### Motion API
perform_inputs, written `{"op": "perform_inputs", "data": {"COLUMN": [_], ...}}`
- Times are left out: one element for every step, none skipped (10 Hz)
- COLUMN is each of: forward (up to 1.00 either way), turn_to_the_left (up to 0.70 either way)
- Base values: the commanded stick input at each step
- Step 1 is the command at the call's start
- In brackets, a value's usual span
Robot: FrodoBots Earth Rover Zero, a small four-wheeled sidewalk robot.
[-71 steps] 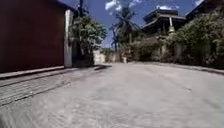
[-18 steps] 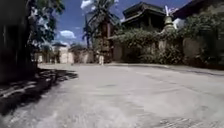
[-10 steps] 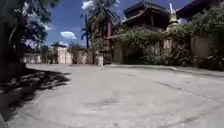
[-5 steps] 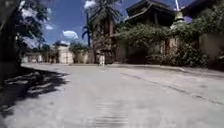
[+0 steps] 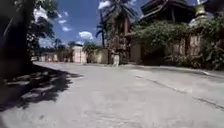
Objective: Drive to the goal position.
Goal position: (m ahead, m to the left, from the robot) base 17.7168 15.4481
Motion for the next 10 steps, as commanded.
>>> {"op": "perform_inputs", "data": {"forward": [1.0,1.0,1.0,1.0,1.0,1.0,1.0,1.0,1.0,1.0], "turn_to_the_left": [0.0,0.0,0.0,0.0,0.0,0.01,0.15,0.4,0.4,0.4]}}
